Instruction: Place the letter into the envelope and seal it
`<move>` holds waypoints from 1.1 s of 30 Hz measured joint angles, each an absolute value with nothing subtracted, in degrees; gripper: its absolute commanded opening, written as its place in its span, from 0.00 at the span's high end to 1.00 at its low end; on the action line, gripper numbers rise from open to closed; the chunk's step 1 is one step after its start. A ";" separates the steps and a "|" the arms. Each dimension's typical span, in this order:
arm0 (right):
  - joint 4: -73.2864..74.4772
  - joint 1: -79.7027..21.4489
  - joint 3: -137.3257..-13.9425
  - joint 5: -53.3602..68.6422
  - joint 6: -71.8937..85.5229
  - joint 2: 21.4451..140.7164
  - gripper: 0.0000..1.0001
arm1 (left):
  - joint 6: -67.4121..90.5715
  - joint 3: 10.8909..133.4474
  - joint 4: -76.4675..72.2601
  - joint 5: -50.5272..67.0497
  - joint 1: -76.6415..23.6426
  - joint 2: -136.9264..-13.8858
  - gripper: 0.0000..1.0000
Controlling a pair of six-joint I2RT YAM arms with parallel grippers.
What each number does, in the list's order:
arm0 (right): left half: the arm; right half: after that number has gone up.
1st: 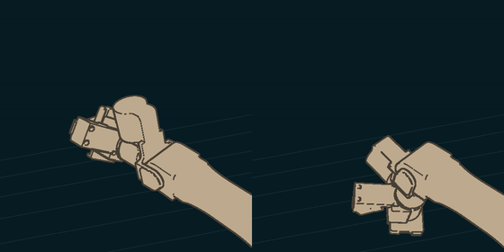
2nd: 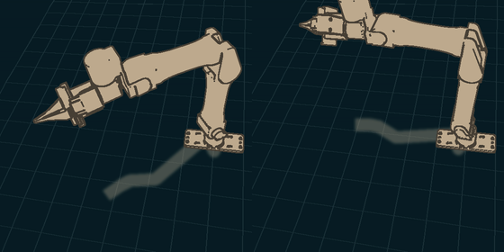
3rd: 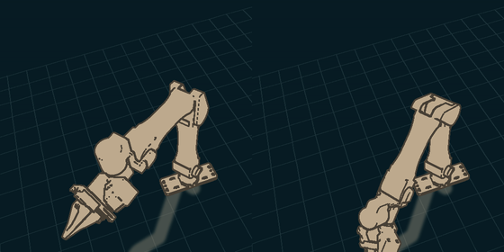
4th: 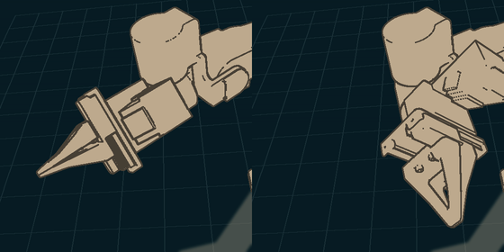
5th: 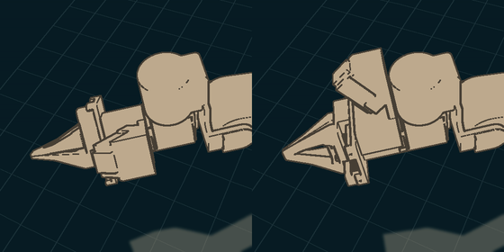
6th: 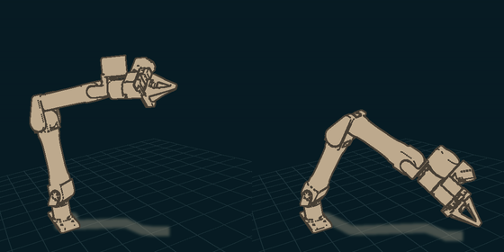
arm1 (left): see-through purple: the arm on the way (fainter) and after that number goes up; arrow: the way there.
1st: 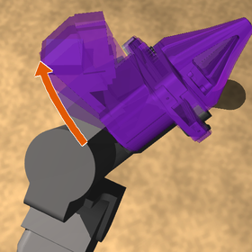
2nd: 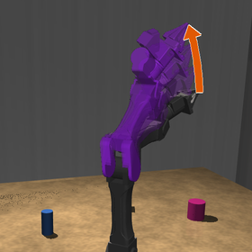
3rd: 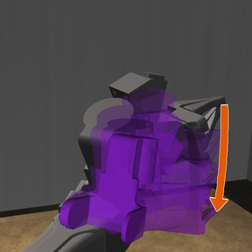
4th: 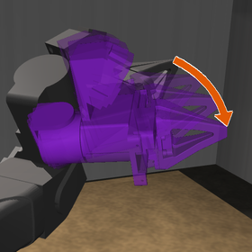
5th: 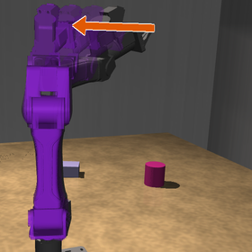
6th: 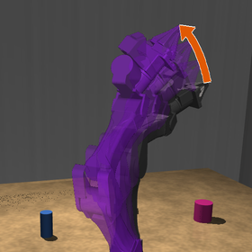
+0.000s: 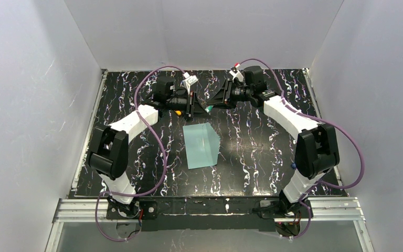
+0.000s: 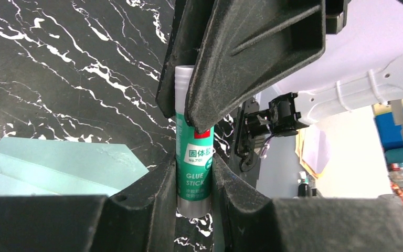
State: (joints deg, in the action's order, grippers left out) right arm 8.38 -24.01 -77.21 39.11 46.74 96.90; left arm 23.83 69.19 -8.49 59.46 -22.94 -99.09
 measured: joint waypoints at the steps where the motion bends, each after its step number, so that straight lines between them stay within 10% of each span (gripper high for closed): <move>1: 7.99 -23.90 -76.97 39.72 46.98 96.90 0.99 | 22.48 69.21 -7.22 59.31 -22.92 -98.61 1.00; 21: 4.64 -5.69 -74.35 44.93 47.51 93.80 0.99 | 15.07 60.84 1.98 57.80 -18.48 -94.39 1.00; 33: 30.13 -21.34 -72.49 3.22 21.78 94.85 0.97 | 16.84 62.00 2.85 57.32 -18.70 -92.97 1.00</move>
